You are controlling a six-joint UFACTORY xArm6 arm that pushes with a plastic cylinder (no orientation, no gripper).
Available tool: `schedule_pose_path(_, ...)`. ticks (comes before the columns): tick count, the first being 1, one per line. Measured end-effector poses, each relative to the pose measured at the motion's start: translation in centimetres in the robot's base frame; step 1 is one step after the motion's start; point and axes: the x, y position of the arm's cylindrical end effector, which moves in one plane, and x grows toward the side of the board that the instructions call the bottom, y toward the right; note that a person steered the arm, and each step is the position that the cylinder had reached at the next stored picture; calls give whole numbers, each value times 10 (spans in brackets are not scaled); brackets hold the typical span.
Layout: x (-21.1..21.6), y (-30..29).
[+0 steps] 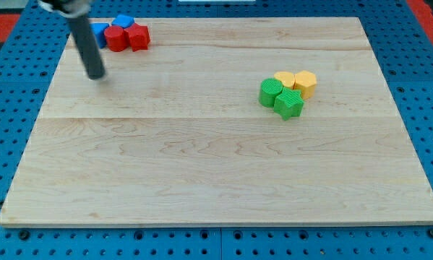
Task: Push the blue triangle to the right side of red cirlce
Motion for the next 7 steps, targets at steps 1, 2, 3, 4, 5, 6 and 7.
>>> schedule_pose_path(1, -54, -58)
schedule_pose_path(2, -111, -57)
schedule_pose_path(3, -101, -31)
schedule_pose_path(4, -85, 38)
schedule_pose_path(5, -73, 93)
schedule_pose_path(6, -61, 83)
schedule_pose_path(7, -49, 94)
